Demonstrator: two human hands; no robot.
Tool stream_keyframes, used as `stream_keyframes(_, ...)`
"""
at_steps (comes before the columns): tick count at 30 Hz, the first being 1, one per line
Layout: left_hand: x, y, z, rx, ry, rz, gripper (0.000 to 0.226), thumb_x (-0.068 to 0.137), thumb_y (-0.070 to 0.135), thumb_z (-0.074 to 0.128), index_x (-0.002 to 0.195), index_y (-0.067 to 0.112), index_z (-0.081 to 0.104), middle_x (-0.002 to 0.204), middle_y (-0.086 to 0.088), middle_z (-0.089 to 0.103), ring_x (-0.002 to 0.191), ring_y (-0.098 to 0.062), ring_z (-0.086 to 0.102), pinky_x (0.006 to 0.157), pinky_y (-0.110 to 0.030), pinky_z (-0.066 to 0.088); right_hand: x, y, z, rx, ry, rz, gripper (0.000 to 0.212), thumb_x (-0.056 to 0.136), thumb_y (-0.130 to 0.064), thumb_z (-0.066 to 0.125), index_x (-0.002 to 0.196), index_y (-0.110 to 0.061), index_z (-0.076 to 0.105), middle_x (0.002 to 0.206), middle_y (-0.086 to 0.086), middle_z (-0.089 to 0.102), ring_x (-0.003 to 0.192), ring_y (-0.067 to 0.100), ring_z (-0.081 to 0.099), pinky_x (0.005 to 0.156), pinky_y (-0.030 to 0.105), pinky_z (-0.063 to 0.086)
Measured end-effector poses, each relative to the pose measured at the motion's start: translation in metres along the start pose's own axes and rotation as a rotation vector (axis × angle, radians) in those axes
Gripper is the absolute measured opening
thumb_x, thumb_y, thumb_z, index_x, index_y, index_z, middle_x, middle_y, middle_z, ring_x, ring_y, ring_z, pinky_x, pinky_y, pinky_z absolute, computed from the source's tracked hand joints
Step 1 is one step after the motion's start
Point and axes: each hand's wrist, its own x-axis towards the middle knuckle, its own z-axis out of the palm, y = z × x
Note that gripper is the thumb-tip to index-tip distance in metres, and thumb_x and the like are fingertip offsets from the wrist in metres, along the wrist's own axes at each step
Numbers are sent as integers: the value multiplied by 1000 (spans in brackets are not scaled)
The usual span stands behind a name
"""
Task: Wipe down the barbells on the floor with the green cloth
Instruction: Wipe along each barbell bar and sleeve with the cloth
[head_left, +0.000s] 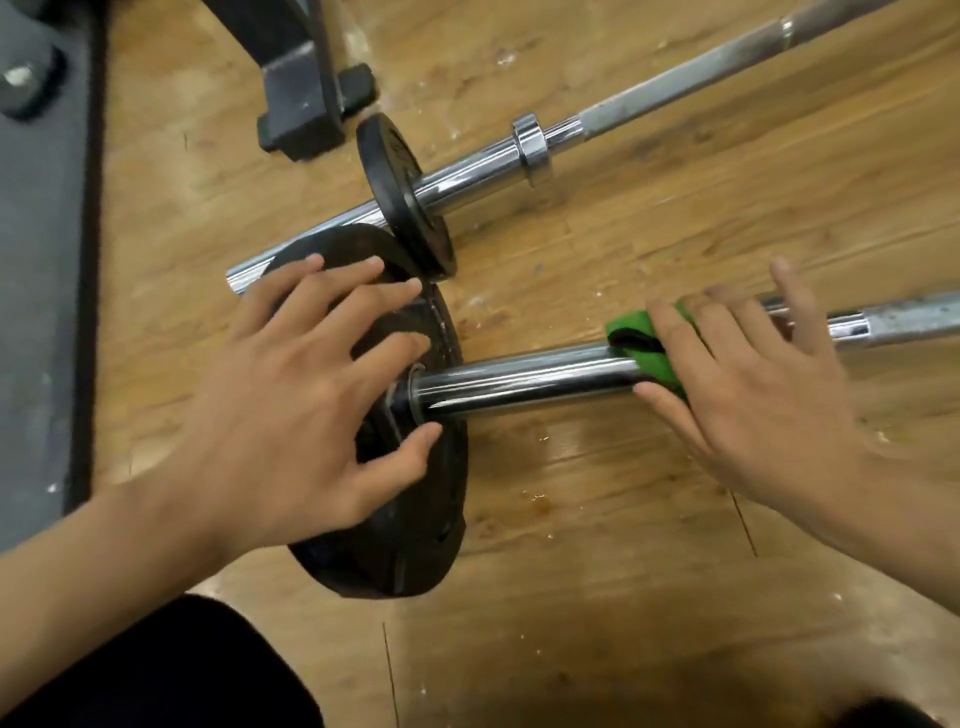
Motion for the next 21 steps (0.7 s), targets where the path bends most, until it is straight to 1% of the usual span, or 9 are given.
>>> stream_keyframes(5,10,-2,1,-9,20,-86,61,89,59,51,121,12,73,146,-12,59,143,-36,48,116,-53,29,38,4,-2,56,-118,97,76,109,-59,17,104,-4,69,86,19,70,83,38,67,122,55,25)
stream_keyframes(7,9,-4,2,-2,17,-87,61,90,59,51,121,10,73,146,-13,59,141,-38,48,112,-54,32,27,7,-3,49,-124,60,73,109,-59,19,119,-2,64,97,20,69,93,39,65,122,55,24)
stream_keyframes(10,9,-4,1,-2,21,-81,62,89,59,51,120,10,73,146,-13,59,140,-38,49,110,-53,33,-1,14,-12,49,-161,-65,75,109,-59,21,149,0,42,133,25,57,127,42,52,123,58,24)
stream_keyframes(12,8,0,2,20,20,-83,62,89,60,51,120,11,74,145,-12,60,141,-38,49,112,-53,31,1,16,-14,100,-171,-44,78,107,-62,20,144,0,49,127,25,61,123,42,56,121,58,28)
stream_keyframes(14,7,5,3,51,36,-97,62,88,61,52,120,13,74,145,-11,60,141,-37,49,114,-53,30,28,11,-14,142,-179,66,80,106,-65,15,112,-4,67,95,19,69,93,37,66,107,51,43)
stream_keyframes(15,9,5,3,52,36,-99,62,88,61,52,120,13,74,145,-11,60,142,-37,48,115,-53,29,42,8,-15,146,-235,109,83,105,-66,10,95,-8,68,81,14,68,78,33,65,90,45,49)
stream_keyframes(17,10,6,1,34,15,-96,61,88,60,53,120,13,74,145,-11,60,142,-36,48,115,-54,29,47,0,-17,131,-320,125,84,105,-65,4,88,-10,66,76,13,66,72,31,62,70,38,41)
stream_keyframes(19,5,5,1,42,19,-98,59,88,60,54,119,13,74,144,-10,61,141,-35,50,115,-57,31,32,-5,-13,158,-243,109,80,106,-64,13,111,-5,67,91,22,68,88,38,62,86,47,44)
stream_keyframes(21,3,7,0,46,15,-95,55,89,59,56,116,15,75,142,-7,64,140,-32,52,117,-58,31,21,-19,-15,189,-179,110,78,105,-64,19,144,-5,54,108,27,65,105,44,58,110,56,36)
